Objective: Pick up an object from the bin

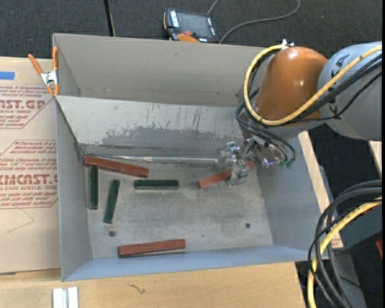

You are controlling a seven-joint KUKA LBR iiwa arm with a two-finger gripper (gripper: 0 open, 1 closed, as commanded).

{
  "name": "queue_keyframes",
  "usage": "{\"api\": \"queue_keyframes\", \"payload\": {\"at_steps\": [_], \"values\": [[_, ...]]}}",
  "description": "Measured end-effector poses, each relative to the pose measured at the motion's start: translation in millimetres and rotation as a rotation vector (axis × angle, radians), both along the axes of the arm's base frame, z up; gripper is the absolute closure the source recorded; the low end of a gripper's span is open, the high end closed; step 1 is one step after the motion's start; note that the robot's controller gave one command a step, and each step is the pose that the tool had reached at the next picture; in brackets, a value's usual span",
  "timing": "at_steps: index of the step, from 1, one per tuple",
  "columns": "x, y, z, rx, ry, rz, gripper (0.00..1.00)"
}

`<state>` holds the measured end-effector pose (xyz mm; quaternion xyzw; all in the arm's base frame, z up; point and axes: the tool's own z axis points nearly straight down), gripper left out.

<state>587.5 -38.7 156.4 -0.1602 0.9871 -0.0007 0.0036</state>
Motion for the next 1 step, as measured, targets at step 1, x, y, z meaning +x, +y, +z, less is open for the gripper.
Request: {"api": "queue_keyframes", "payload": {"at_steps": [1], "values": [[0.7, 0.8, 9.4, 0.000, 0.003, 0.001, 1.00]]}}
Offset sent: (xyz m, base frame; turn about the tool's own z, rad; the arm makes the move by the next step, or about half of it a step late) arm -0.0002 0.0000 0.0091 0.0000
